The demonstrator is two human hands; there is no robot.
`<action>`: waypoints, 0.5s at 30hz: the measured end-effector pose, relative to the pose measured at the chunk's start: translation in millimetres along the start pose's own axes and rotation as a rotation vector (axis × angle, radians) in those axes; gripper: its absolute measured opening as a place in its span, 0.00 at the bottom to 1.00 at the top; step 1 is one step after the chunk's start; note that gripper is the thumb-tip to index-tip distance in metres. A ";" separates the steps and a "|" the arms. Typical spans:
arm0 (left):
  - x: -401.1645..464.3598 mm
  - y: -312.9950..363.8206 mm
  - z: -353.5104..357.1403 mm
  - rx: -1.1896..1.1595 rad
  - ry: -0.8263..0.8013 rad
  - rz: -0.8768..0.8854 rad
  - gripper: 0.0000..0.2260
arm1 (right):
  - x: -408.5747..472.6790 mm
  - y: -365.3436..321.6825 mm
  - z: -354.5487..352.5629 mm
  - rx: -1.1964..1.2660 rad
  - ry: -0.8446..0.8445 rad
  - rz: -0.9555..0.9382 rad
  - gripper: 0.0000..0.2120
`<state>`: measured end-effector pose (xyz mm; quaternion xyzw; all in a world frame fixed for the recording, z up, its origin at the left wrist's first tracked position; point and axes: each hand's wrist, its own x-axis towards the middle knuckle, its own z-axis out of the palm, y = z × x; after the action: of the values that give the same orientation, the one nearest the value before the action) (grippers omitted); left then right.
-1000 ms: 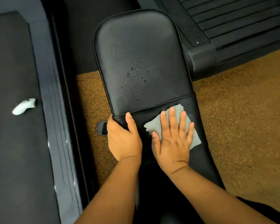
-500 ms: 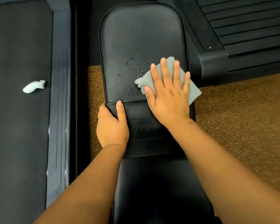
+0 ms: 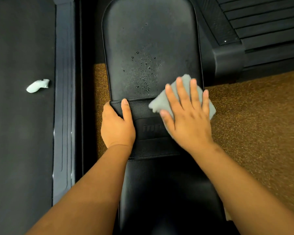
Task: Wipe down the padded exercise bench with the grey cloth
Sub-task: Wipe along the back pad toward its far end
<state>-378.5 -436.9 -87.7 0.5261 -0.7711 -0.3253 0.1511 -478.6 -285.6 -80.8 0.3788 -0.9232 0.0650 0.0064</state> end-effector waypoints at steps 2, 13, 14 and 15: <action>0.1 -0.4 0.4 -0.002 0.003 -0.003 0.30 | 23.4 -4.5 -2.3 0.000 0.010 0.066 0.30; -0.8 1.3 0.8 0.016 0.008 -0.007 0.24 | -77.7 -10.9 12.4 -0.037 -0.054 -0.212 0.30; -0.9 1.2 0.8 0.017 0.010 -0.009 0.25 | -76.3 -9.2 11.8 -0.034 -0.053 -0.209 0.30; -0.8 0.8 1.1 0.016 0.011 -0.011 0.26 | -69.8 -8.8 10.6 -0.029 -0.051 -0.203 0.30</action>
<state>-379.4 -435.7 -87.9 0.5332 -0.7700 -0.3169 0.1492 -422.3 -244.3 -94.7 0.4716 -0.8808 0.0410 -0.0048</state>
